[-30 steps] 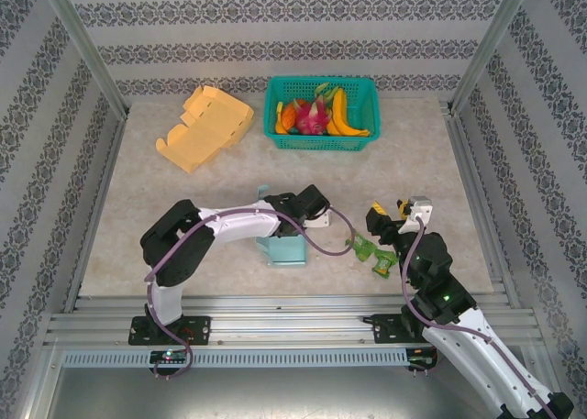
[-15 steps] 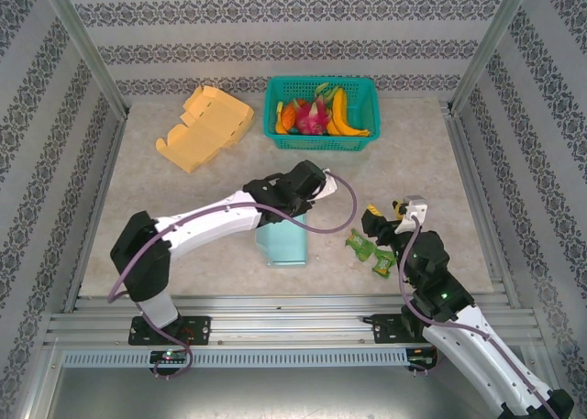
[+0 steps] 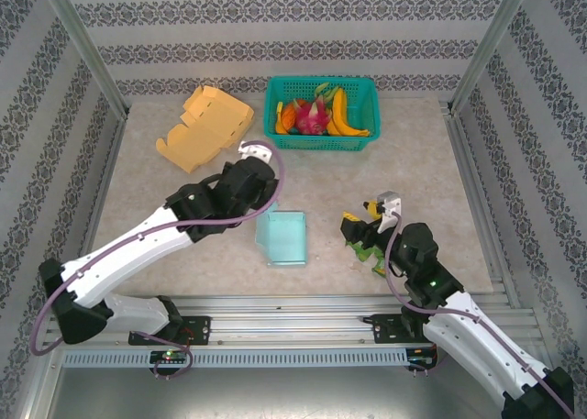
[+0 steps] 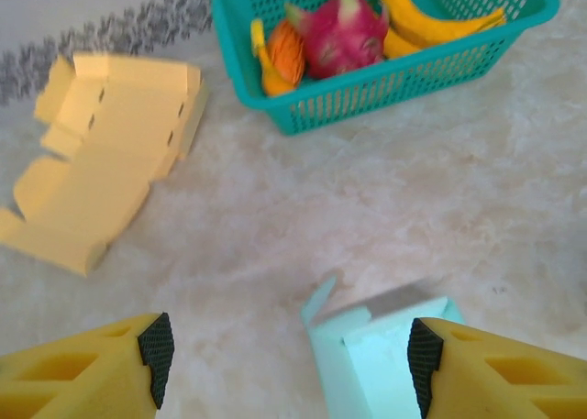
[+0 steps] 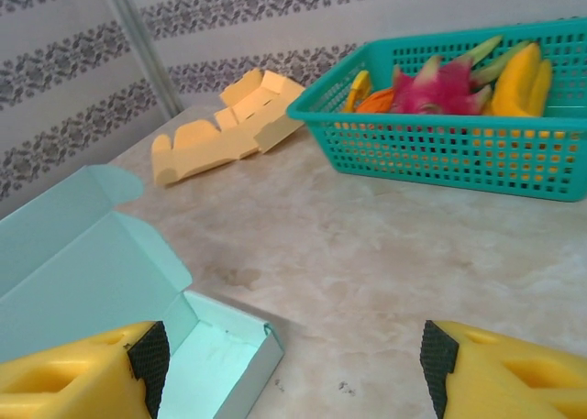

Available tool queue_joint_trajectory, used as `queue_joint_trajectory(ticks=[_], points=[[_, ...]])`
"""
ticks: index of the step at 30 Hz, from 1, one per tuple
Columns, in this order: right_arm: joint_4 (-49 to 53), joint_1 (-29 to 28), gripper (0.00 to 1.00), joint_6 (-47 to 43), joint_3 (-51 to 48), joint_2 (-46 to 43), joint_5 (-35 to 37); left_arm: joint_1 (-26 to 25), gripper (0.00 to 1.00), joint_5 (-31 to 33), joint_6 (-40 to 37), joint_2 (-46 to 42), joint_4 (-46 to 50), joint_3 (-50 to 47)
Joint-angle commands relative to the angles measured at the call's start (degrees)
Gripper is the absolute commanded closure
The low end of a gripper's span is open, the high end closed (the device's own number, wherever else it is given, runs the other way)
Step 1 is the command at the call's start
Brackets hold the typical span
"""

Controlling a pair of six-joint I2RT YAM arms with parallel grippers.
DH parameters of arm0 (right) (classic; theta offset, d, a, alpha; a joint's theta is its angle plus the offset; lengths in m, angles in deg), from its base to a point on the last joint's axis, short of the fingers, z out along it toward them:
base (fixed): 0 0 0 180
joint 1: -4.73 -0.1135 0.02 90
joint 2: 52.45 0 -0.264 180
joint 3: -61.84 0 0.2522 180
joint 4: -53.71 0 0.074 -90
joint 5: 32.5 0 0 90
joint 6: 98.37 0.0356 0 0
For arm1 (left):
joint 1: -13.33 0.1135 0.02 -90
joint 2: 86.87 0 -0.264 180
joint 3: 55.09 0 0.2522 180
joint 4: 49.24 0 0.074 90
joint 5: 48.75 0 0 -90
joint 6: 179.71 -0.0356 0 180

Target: Fold the paper box

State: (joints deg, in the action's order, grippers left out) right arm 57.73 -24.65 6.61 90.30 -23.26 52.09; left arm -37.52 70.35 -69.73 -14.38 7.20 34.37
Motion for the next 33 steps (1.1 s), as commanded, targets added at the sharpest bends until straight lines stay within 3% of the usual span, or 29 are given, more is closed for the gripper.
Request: queue_joint_trajectory(ticks=[1,12,19,27,33], points=[[-3.4,-0.6,0.25,-2.7,0.4,1.2,-3.1,0.7,0.30,-3.6,12.3,-3.1,5.4,-4.1],[-2.8,-3.8,0.25,-7.0,1.4,5.1,-0.2,0.7,0.30,-11.4,16.8,-4.6,-1.1,-12.5],[-2.7,-6.0,0.25,-8.8,2.1,6.4,-0.1,0.7,0.34,-12.7,17.0,-3.0,-2.9,-14.1],[-2.2,-7.1,0.25,-9.3,2.4,6.4,1.5,0.7,0.51,-12.6,15.6,0.5,-2.2,-13.4],[-2.1,-7.4,0.25,-9.5,2.4,6.2,1.7,0.7,0.74,-11.9,14.1,2.9,-0.7,-11.7]])
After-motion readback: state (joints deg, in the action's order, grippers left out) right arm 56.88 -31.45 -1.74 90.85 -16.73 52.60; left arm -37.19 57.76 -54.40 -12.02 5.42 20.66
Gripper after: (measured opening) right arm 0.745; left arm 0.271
